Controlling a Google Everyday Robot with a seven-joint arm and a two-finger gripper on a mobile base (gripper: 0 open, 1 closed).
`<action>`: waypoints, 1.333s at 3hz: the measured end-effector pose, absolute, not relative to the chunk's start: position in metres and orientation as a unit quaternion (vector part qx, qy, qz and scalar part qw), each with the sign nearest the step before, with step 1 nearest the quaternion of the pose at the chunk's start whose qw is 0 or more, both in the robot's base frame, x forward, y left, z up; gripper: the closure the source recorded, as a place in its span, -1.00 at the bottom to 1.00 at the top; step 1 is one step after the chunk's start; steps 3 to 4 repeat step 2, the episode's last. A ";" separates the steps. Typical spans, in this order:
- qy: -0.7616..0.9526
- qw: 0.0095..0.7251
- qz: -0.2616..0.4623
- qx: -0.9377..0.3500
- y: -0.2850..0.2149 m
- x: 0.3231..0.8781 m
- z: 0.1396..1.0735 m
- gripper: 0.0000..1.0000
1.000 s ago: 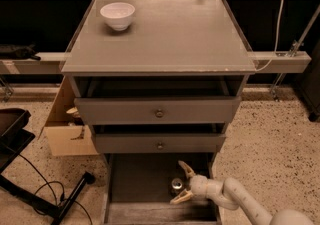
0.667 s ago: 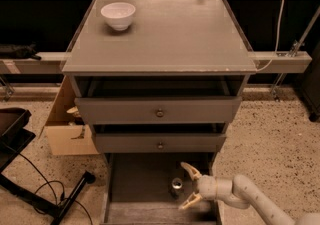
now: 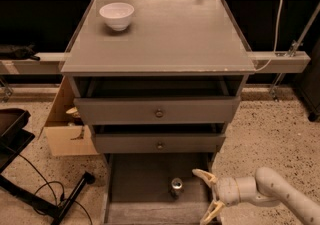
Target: Place redbull can into bottom drawer
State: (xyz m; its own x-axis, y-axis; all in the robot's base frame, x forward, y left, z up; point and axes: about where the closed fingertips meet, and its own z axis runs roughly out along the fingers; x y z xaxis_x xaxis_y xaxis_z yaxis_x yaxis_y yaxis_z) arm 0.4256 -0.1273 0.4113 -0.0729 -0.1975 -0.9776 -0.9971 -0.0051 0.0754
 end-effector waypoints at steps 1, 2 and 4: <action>0.634 0.383 0.422 -0.523 -0.140 0.408 0.454 -1.00; 0.681 0.367 0.362 -0.521 -0.129 0.395 0.505 -1.00; 0.681 0.367 0.362 -0.521 -0.129 0.395 0.505 -1.00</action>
Offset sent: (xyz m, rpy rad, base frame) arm -0.0724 -0.0071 0.2813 -0.7011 -0.1114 -0.1775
